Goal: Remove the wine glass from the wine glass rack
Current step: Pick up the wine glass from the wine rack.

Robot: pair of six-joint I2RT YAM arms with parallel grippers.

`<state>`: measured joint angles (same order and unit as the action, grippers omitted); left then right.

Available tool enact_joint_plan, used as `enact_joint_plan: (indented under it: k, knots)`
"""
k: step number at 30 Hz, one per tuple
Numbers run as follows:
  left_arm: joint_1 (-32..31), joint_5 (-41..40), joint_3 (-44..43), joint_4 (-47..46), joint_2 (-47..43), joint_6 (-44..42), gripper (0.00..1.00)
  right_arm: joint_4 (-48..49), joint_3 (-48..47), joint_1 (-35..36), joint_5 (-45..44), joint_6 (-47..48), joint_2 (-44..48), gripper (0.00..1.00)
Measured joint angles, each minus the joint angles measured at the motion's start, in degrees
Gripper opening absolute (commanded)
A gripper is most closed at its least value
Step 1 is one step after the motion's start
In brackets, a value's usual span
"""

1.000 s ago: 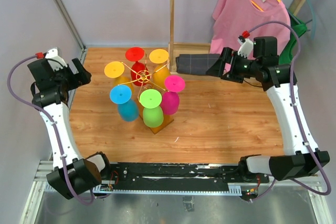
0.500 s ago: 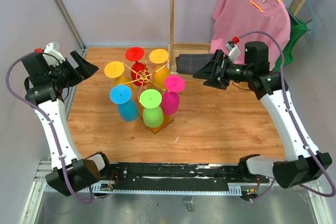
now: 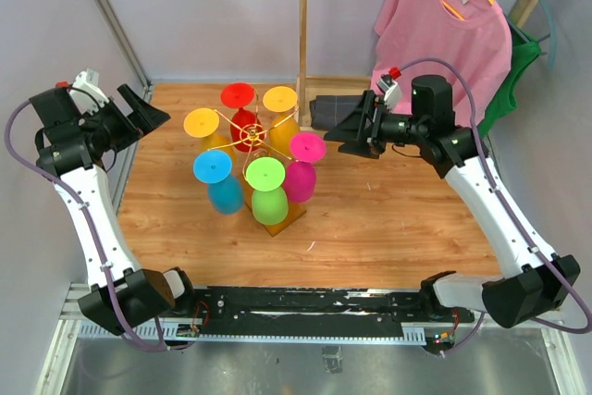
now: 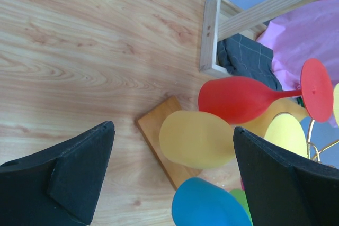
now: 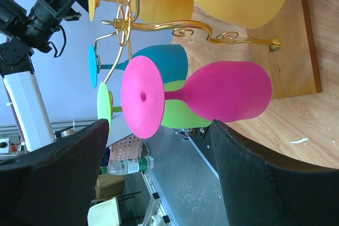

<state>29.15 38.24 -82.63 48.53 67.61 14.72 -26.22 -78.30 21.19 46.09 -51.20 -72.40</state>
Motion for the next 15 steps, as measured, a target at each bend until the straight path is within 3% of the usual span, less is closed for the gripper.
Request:
enact_joint_plan:
  k: [8,15]
  knots:
    - [0.02,0.5,-1.05,0.52,0.22,0.15,0.99,3.69,1.99,0.85,0.48,-2.56,-1.03,0.56]
    - [0.04,0.5,-1.05,0.85,0.11,0.15,0.99,7.34,2.14,2.32,2.32,-5.46,-1.46,0.53]
